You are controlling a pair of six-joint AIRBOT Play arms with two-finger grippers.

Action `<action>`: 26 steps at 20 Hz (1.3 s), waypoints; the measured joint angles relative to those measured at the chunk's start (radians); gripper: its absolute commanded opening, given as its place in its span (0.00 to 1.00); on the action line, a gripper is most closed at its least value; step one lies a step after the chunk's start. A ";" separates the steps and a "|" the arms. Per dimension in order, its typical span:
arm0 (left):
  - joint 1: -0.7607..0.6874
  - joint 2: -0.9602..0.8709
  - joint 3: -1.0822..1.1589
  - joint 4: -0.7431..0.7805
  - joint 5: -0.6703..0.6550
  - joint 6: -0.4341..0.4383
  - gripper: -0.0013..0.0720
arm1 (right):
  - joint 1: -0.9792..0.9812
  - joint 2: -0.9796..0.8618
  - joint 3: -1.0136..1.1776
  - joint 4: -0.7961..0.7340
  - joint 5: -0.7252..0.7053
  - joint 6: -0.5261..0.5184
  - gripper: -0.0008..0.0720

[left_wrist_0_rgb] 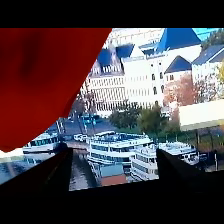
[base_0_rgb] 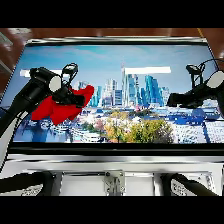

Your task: Fold the shirts.

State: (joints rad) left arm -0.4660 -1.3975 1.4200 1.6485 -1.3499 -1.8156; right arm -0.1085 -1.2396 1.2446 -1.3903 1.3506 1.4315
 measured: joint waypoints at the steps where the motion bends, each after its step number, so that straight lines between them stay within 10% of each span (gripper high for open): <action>1: 0.000 0.000 0.000 0.000 0.000 0.000 0.84 | 0.000 0.000 0.000 0.000 0.000 0.000 0.96; 21: -0.002 0.000 0.000 -0.025 0.050 -0.049 0.84 | 0.000 0.000 0.000 0.056 -0.045 0.005 0.96; 26: 0.051 0.000 0.000 0.080 0.072 -0.040 1.00 | 0.000 0.000 0.000 0.074 -0.080 0.000 0.96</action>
State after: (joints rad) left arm -0.4145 -1.3975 1.4204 1.7290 -1.2781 -1.8553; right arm -0.1085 -1.2400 1.2446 -1.3163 1.2705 1.4315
